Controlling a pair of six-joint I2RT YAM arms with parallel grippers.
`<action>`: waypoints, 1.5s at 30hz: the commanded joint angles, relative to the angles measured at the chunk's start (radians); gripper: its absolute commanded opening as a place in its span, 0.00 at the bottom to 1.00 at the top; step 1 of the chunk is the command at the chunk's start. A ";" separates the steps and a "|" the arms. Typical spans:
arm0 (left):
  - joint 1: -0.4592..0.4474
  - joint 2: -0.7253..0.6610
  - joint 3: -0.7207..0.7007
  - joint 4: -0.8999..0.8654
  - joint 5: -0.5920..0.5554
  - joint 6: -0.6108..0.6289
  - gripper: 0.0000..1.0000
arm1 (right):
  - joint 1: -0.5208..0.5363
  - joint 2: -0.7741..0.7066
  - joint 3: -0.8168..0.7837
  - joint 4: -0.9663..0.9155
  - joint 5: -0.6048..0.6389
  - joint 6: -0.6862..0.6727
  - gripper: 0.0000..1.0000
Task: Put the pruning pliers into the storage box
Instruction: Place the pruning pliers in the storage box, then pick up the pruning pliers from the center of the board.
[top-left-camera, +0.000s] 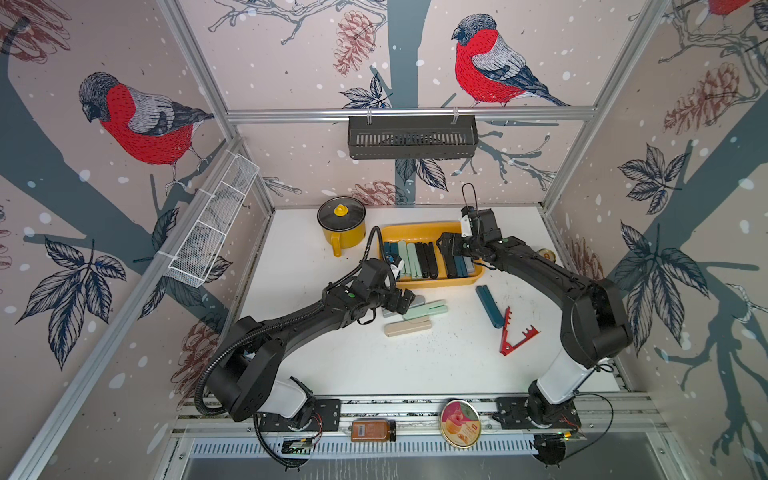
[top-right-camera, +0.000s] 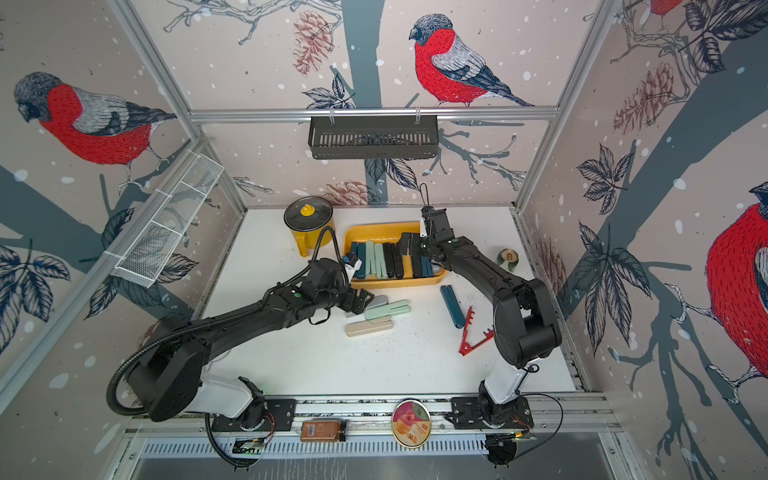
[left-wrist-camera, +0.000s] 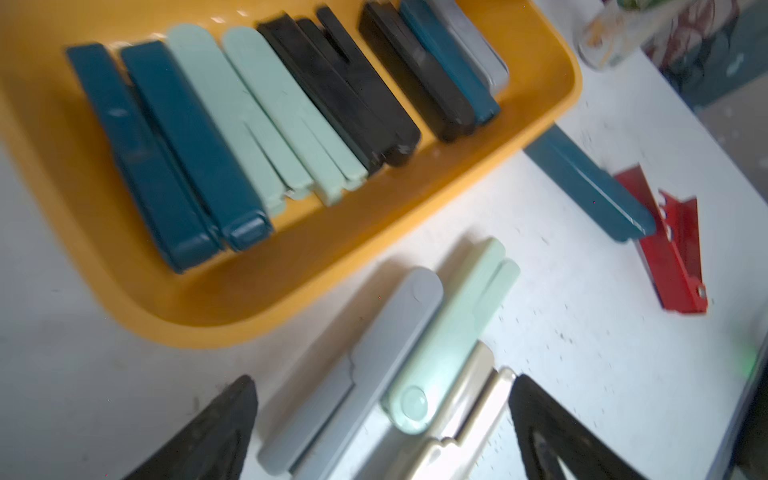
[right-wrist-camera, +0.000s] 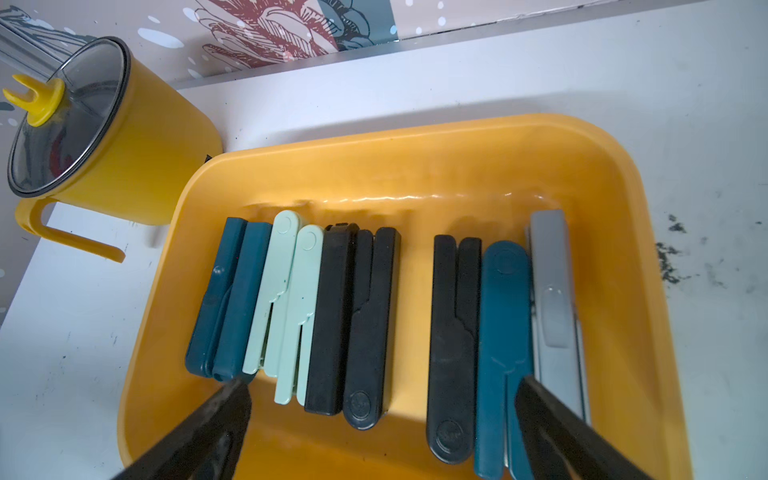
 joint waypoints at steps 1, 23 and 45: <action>-0.051 0.013 -0.012 -0.075 0.014 0.086 0.94 | -0.009 -0.032 -0.024 0.061 0.008 -0.012 1.00; -0.161 0.178 0.055 -0.204 0.018 0.165 0.79 | -0.070 -0.102 -0.107 0.097 -0.012 0.008 1.00; -0.246 0.277 0.119 -0.242 -0.053 0.077 0.39 | -0.149 -0.159 -0.188 0.130 -0.055 0.015 1.00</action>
